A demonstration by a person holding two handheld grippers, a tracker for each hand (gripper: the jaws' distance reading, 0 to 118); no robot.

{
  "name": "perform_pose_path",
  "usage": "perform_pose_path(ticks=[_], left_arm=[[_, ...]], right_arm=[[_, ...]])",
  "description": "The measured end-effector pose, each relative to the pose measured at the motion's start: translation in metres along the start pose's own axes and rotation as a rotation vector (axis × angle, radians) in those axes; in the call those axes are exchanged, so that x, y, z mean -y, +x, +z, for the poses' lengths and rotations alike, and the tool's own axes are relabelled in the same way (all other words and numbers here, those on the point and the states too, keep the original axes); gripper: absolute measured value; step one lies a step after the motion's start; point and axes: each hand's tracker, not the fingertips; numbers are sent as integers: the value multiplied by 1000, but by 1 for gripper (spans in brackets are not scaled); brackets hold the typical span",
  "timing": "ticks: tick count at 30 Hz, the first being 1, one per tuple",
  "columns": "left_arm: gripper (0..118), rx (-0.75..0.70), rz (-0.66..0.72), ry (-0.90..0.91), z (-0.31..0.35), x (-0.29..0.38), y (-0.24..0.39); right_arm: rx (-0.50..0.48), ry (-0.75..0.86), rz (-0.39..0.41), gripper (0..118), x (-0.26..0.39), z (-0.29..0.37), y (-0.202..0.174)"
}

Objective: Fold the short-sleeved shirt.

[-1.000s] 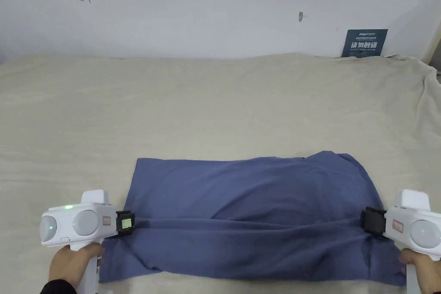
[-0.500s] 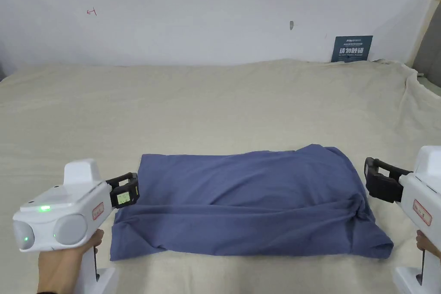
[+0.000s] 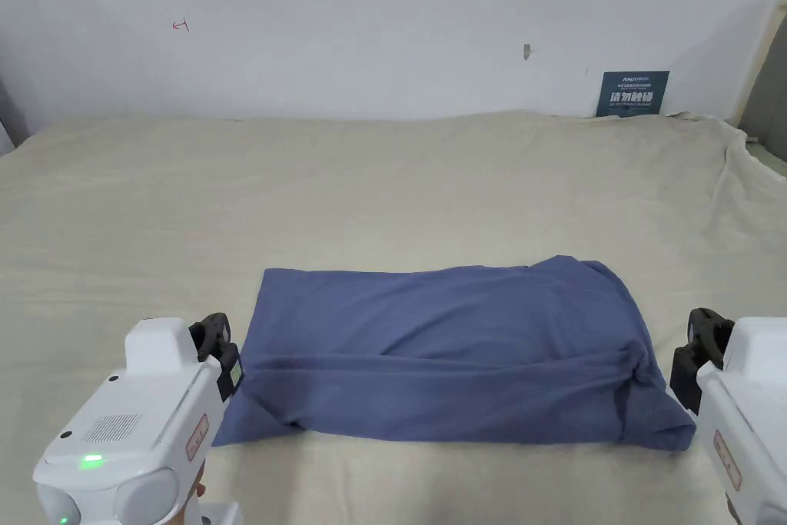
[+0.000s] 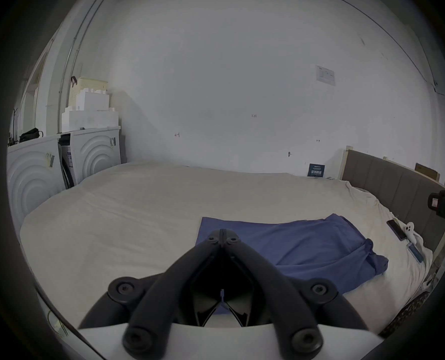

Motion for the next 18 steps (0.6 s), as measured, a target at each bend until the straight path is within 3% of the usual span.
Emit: perform_pose_path(ticks=[11,17,18], left_arm=[[0,13,32,-320,-59,17,-24],[28,-46,54,-558,-117,40,-47],[51,-70,48,-595,-124,48,-50]], right_arm=[[-18,-30,-39,0,3,-15,6],[-14,-65,-36,0,10,-27,5],[-13,-71,-36,0,12,-30,6]])
